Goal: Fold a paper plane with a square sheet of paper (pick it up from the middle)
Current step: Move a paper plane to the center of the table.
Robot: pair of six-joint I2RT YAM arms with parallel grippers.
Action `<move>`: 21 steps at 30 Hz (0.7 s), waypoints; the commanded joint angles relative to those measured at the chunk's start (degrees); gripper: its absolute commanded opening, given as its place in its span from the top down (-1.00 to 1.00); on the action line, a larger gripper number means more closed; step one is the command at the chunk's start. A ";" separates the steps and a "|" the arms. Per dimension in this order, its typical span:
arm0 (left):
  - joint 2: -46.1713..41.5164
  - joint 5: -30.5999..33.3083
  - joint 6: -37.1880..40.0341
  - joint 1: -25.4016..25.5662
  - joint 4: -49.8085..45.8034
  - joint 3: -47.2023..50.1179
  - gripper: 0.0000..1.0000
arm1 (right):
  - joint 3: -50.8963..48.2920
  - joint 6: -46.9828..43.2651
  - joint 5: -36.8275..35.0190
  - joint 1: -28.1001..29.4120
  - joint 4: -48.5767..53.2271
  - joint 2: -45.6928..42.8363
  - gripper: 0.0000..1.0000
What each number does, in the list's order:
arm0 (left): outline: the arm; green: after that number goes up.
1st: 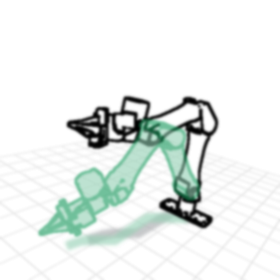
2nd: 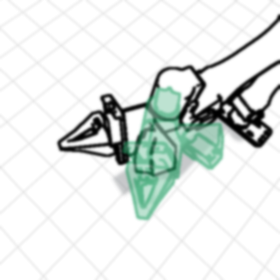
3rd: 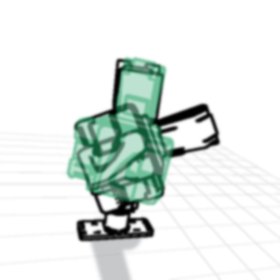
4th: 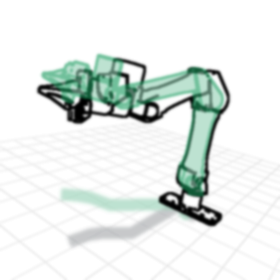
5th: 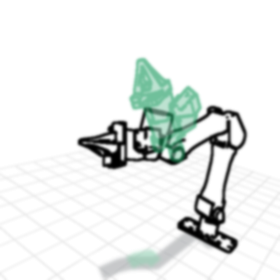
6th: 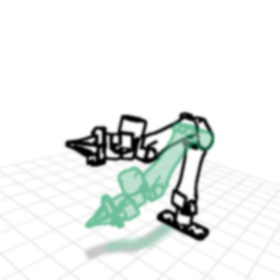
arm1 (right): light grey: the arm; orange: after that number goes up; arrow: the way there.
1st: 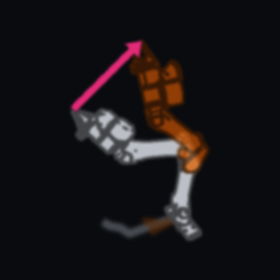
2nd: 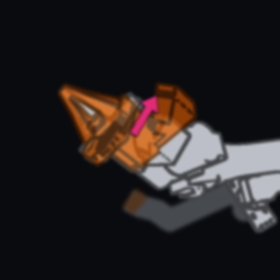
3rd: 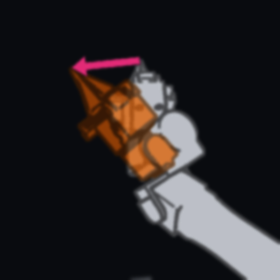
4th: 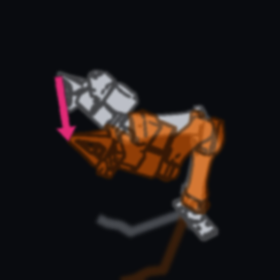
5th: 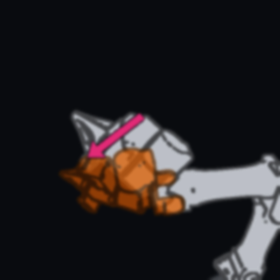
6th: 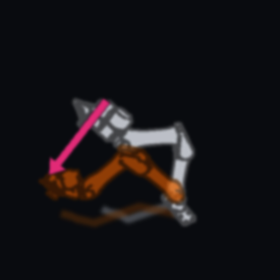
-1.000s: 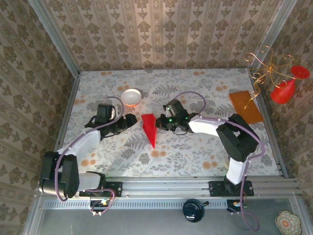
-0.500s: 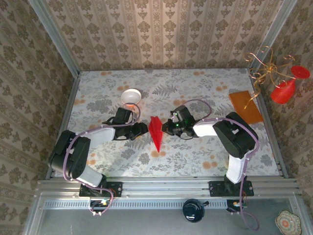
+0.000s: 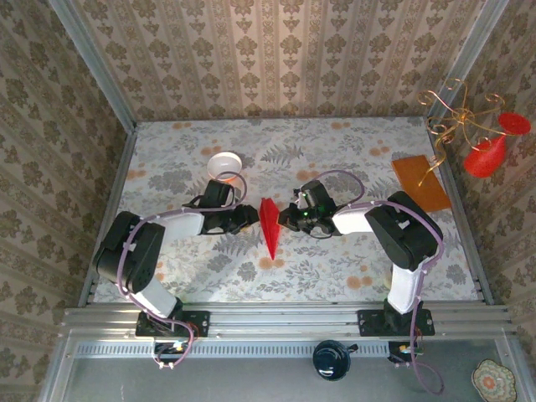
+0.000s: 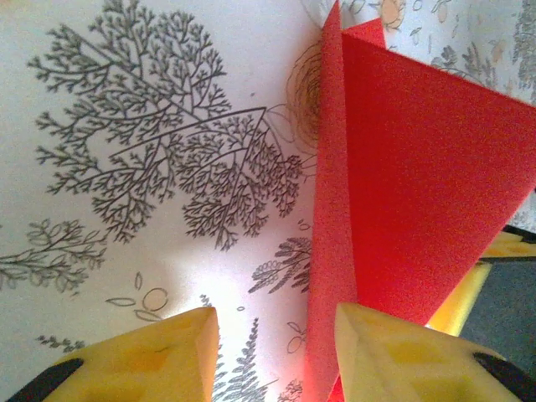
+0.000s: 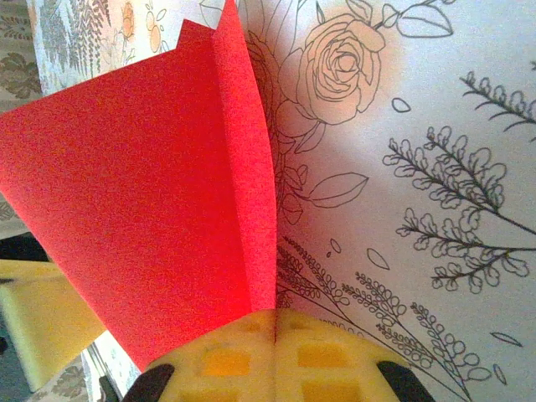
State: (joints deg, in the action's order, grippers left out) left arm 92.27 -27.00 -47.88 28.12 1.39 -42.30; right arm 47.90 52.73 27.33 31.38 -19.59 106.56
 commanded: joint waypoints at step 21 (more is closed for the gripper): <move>2.68 -1.64 -0.03 0.88 2.73 -2.56 0.24 | -0.09 0.70 0.97 -0.44 -0.86 1.14 1.00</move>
State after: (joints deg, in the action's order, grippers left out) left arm 93.36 -26.70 -48.05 28.47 3.51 -43.16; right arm 47.90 52.75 27.46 31.27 -19.59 107.00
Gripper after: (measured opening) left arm 0.388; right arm 0.067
